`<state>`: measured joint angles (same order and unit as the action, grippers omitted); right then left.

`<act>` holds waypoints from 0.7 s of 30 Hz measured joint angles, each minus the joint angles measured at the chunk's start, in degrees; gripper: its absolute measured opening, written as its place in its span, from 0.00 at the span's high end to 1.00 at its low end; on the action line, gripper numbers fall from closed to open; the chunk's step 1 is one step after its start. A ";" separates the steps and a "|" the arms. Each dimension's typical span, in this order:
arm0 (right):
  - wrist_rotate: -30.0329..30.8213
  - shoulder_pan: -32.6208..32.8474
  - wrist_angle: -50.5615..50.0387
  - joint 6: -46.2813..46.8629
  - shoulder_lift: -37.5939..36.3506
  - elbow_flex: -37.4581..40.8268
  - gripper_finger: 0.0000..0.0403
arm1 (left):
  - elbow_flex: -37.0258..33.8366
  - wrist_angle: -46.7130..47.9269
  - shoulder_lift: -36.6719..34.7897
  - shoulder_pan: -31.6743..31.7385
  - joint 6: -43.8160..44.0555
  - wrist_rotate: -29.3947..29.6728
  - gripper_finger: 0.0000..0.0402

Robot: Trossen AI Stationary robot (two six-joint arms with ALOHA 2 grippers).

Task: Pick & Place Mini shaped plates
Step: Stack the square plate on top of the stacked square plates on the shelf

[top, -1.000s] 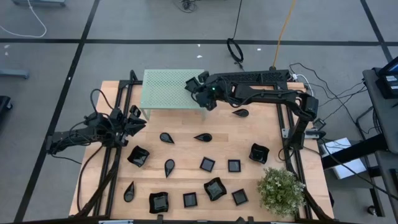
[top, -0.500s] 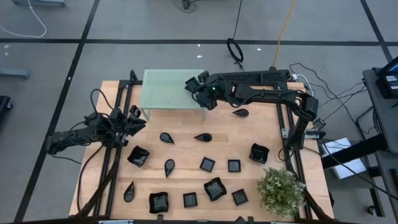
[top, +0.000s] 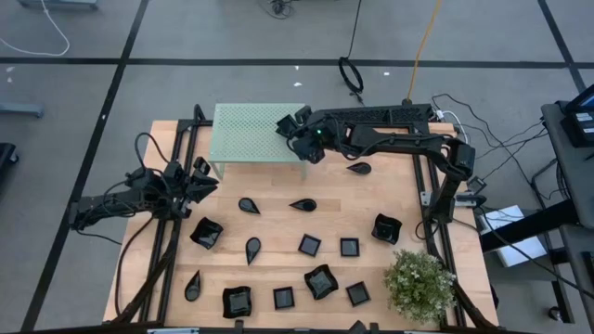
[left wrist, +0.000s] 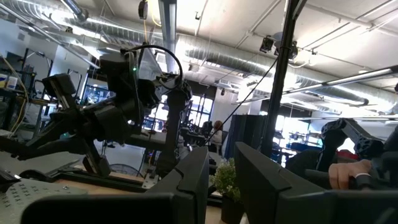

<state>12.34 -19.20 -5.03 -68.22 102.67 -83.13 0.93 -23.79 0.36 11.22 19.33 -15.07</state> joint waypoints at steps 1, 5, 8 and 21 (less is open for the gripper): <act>-0.02 0.00 0.01 -0.62 0.00 0.00 0.98 | 0.00 0.00 0.00 -0.02 0.00 0.00 0.80; -0.13 -0.36 -0.08 -1.24 0.00 0.00 0.98 | 0.00 0.02 0.00 0.00 0.00 0.00 0.80; -0.08 -0.74 0.09 -1.34 0.39 0.00 0.98 | 0.00 0.00 0.00 0.00 0.00 0.00 0.80; 1.09 -1.09 -0.39 -1.50 0.55 0.02 0.98 | 0.00 0.01 0.00 -0.01 0.00 0.01 0.80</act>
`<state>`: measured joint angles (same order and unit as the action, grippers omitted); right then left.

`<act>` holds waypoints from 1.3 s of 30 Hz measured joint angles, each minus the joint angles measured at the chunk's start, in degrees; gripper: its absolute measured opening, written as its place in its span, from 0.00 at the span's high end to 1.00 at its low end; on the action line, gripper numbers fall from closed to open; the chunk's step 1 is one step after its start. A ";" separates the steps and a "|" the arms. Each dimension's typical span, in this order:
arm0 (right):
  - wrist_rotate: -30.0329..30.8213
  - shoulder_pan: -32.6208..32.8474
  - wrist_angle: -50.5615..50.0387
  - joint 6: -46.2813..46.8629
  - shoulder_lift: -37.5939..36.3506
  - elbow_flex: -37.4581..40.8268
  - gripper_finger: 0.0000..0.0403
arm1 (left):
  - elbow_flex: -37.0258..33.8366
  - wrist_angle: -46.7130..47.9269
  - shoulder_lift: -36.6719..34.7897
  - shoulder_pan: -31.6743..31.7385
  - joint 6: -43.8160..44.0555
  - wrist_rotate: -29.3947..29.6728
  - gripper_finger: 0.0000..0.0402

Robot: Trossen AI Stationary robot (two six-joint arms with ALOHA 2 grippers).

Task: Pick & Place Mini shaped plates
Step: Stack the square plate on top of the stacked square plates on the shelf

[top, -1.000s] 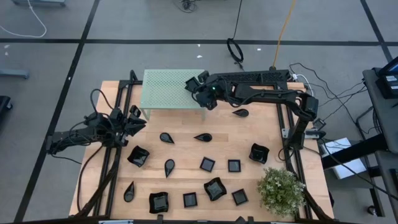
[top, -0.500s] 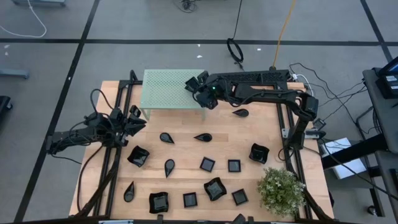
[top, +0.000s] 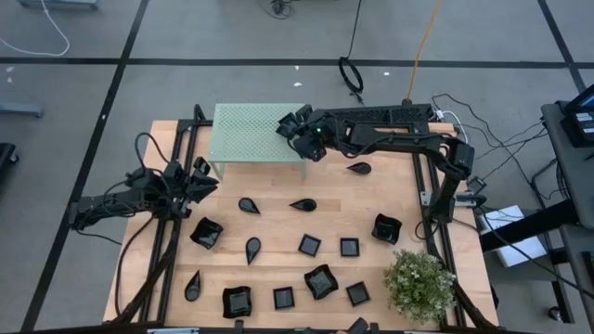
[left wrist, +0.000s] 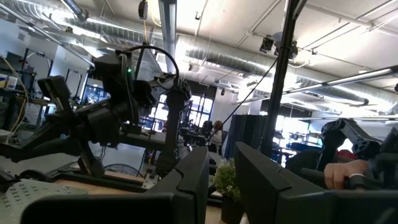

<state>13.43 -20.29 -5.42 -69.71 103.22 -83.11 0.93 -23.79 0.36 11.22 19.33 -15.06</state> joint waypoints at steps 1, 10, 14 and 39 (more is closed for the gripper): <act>0.00 0.00 -0.03 0.00 0.00 0.00 0.98 | 0.00 0.00 0.00 -0.01 0.00 0.01 0.80; -0.02 0.00 0.68 0.00 0.02 0.62 0.98 | 0.01 0.01 0.00 0.00 0.00 0.00 0.80; -0.02 0.00 0.51 0.00 0.02 1.96 0.98 | 0.00 -0.01 0.00 0.00 0.00 -0.01 0.80; 3.02 1.30 8.66 6.62 0.07 3.56 0.98 | 0.02 0.00 0.00 -0.02 0.00 -0.01 0.80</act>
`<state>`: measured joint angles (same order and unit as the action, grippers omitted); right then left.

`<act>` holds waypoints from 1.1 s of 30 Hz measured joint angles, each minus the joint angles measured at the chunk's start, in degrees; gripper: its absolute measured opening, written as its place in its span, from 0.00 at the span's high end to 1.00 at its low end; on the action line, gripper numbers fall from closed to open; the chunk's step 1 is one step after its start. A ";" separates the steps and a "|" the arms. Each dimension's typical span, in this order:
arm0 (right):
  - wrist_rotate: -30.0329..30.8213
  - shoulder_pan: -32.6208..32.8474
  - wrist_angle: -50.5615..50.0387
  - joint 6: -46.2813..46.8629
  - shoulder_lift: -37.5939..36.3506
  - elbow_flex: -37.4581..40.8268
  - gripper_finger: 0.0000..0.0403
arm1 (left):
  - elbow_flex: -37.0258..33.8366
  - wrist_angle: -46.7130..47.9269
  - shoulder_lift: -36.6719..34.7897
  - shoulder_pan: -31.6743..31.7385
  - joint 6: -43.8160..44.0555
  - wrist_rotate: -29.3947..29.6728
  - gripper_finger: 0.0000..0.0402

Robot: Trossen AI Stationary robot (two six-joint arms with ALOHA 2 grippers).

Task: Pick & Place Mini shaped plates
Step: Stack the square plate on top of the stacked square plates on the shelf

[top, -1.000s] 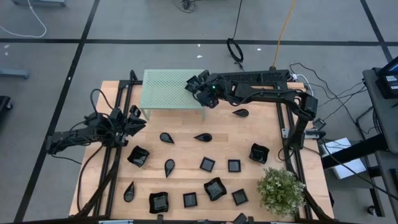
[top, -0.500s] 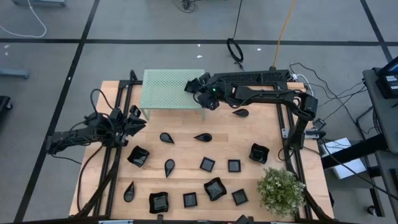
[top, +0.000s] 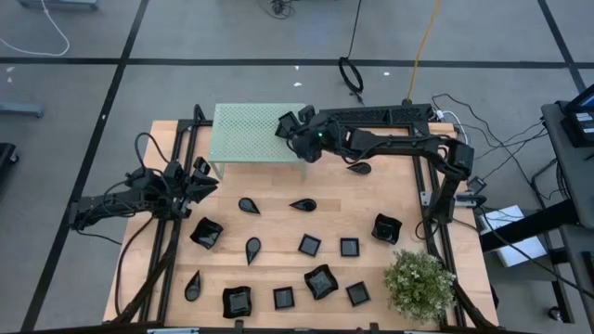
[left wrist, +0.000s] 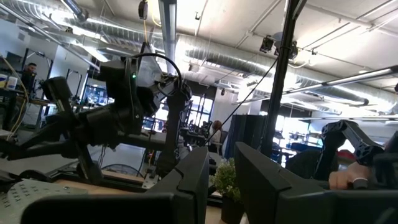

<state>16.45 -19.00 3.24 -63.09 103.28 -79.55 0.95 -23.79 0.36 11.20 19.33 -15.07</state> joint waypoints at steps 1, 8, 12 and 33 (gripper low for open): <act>0.04 0.18 0.29 3.95 0.00 0.00 0.98 | -0.02 0.02 0.00 0.00 0.00 0.00 0.80; 0.01 2.62 0.44 22.61 0.00 0.00 0.98 | 0.00 0.02 0.00 0.02 -0.02 0.00 0.80; -0.05 4.35 0.40 25.82 0.00 0.00 0.98 | -0.01 0.01 0.00 0.01 -0.01 0.00 0.80; 2.39 3.67 2.89 35.58 -0.15 -0.11 0.98 | 0.00 0.00 0.00 0.02 0.00 0.00 0.80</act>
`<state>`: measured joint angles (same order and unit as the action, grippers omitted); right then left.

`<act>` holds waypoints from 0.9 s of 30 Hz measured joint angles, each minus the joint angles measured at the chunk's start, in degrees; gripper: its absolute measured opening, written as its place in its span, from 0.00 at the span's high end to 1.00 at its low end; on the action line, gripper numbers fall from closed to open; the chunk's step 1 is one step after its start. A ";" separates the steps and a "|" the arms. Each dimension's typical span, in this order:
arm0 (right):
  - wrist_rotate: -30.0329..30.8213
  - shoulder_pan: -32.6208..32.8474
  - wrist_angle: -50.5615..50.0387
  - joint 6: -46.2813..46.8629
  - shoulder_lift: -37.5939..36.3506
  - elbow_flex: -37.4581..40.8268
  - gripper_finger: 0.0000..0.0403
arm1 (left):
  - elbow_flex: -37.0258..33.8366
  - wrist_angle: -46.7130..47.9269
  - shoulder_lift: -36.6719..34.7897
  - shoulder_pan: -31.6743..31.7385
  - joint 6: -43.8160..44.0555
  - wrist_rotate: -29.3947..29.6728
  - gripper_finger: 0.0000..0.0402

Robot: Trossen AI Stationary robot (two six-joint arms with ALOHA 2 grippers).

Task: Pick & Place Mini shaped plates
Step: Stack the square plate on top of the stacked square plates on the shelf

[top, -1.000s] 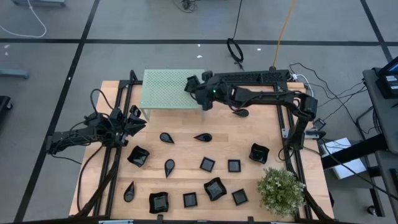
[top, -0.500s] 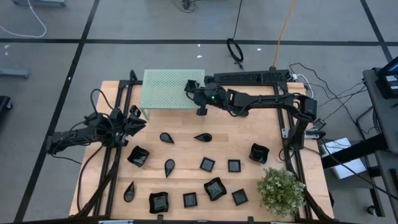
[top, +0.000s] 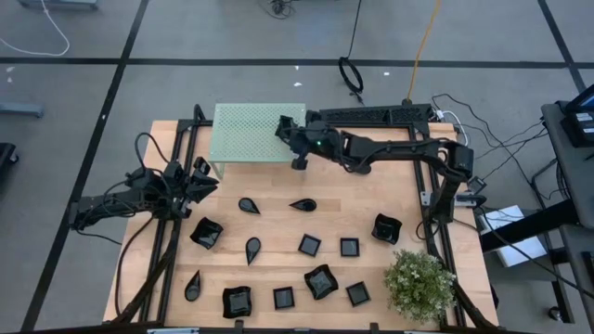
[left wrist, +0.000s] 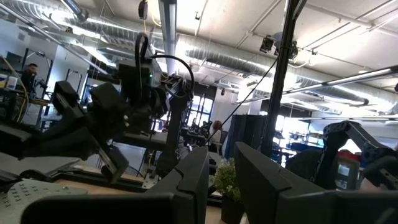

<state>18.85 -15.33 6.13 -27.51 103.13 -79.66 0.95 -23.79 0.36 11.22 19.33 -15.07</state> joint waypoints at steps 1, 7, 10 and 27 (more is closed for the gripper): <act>-1.30 -0.07 -0.11 -0.37 0.00 0.00 0.98 | -0.02 0.02 0.00 0.00 -0.02 0.00 0.80; -6.99 -0.72 -0.75 -20.50 -0.01 0.00 0.98 | -0.02 0.01 0.00 0.00 -0.01 0.02 0.80; -7.17 -1.68 -3.08 -28.79 -0.46 0.00 0.98 | -0.02 0.02 0.00 -0.01 0.00 0.02 0.80; -8.65 -5.25 -10.50 -42.92 -0.50 -3.62 0.98 | -0.02 0.01 0.00 0.00 -0.01 0.01 0.80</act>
<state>10.20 -20.58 -4.37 -70.43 102.63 -83.27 0.93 -23.78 0.36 11.22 19.32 -15.06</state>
